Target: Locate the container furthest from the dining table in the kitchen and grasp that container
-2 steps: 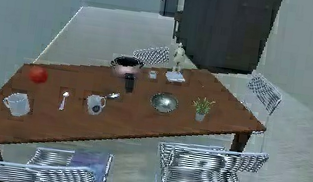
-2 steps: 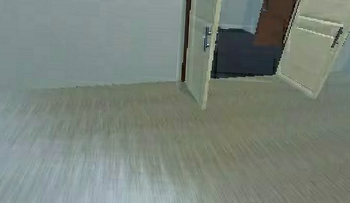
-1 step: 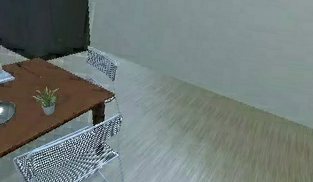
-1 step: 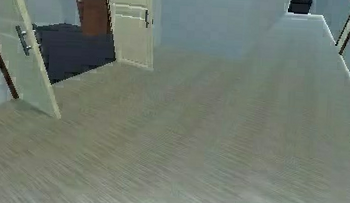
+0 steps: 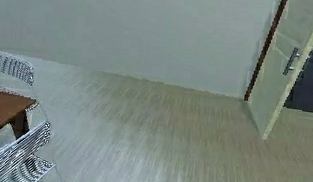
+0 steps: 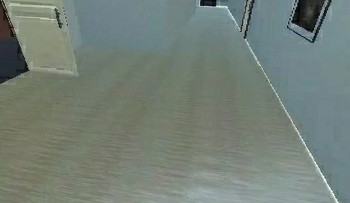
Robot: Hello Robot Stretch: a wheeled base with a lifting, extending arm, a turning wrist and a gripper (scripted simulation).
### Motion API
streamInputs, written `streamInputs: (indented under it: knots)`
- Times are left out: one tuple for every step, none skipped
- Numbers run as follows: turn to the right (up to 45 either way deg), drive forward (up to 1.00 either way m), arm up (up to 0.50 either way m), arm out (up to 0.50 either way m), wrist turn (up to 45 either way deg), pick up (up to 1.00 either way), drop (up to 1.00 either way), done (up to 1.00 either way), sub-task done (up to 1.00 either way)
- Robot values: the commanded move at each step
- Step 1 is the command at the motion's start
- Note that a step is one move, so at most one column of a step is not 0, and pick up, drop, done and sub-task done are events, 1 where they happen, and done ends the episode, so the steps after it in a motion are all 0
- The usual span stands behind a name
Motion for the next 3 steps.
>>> streamInputs:
  knots:
    - [0.0,1.00,0.00,0.00,0.0,0.00,0.00,0.00,0.00]
    - [-24.0,0.00,0.00,0.00,0.0,0.00,0.00,0.00,0.00]
    - [0.0,1.00,0.00,0.00,0.0,0.00,0.00,0.00,0.00]
